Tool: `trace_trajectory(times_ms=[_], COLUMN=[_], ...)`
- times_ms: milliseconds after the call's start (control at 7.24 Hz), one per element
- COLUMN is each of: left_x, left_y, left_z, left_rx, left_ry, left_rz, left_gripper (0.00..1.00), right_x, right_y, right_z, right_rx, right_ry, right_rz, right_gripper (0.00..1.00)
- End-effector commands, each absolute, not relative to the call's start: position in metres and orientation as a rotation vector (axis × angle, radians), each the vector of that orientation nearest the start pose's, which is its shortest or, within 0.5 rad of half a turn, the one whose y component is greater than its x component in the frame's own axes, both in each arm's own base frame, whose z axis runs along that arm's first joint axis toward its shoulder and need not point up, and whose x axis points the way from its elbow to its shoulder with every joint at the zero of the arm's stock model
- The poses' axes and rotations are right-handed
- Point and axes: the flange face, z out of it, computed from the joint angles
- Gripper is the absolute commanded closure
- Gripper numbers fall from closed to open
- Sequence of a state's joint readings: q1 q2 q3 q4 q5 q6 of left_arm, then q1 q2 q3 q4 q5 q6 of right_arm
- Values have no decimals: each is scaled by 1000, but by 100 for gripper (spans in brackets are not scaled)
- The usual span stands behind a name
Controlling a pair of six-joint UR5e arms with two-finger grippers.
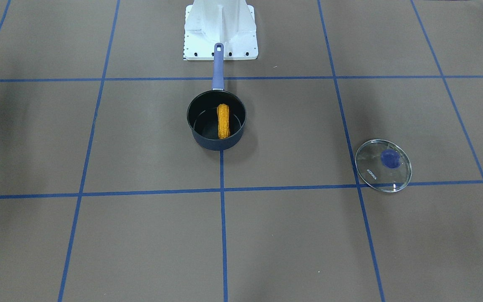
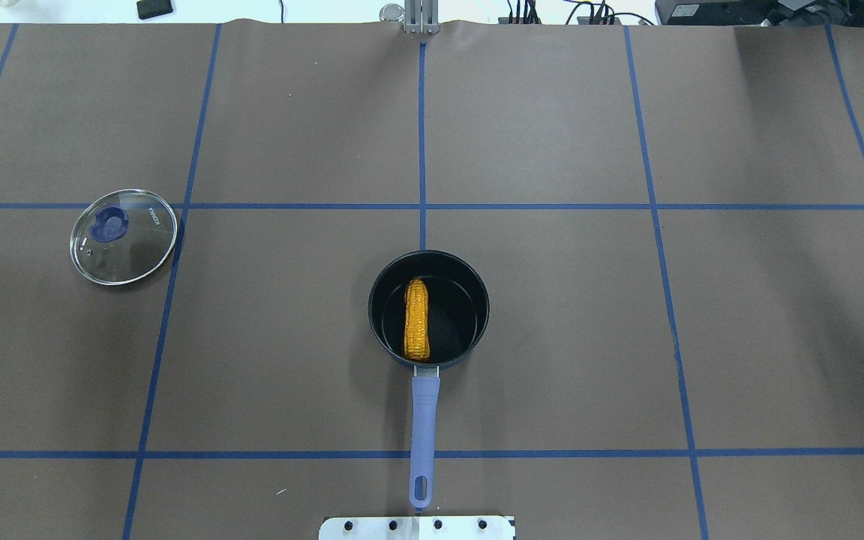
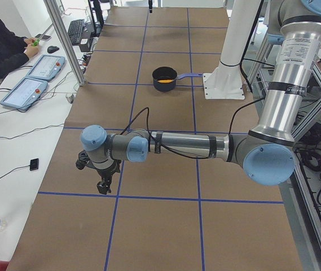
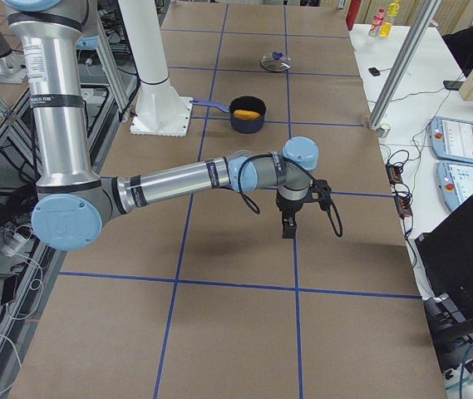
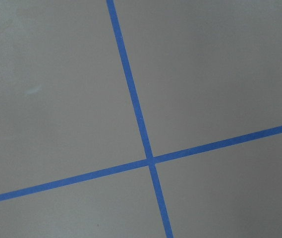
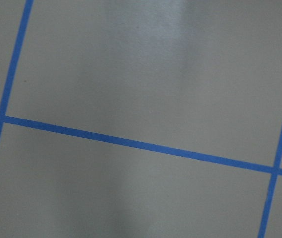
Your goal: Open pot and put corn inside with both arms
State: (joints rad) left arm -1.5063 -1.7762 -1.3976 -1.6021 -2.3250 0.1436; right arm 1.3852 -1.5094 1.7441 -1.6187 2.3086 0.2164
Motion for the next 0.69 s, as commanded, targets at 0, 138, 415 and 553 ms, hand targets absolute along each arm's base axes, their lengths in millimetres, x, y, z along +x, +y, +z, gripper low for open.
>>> trace_trajectory(times_ms=[0, 138, 415, 553], left_x=[-34, -34, -34, -34], left_y=[-577, -577, -573, -574], left_z=[641, 641, 645, 645], left_rx=[78, 78, 73, 74], left_ry=[753, 753, 754, 753], left_rz=[203, 203, 199, 199], left_gripper=[1, 0, 0, 0], right_x=[-18, -18, -18, -18], right_y=[-508, -507, -507, -507], right_z=[569, 570, 569, 569], right_rx=[2, -1, 0, 0], right_ry=[-750, -751, -753, -753], right_rz=[-8, -7, -7, -6], right_gripper=[0, 0, 0, 0])
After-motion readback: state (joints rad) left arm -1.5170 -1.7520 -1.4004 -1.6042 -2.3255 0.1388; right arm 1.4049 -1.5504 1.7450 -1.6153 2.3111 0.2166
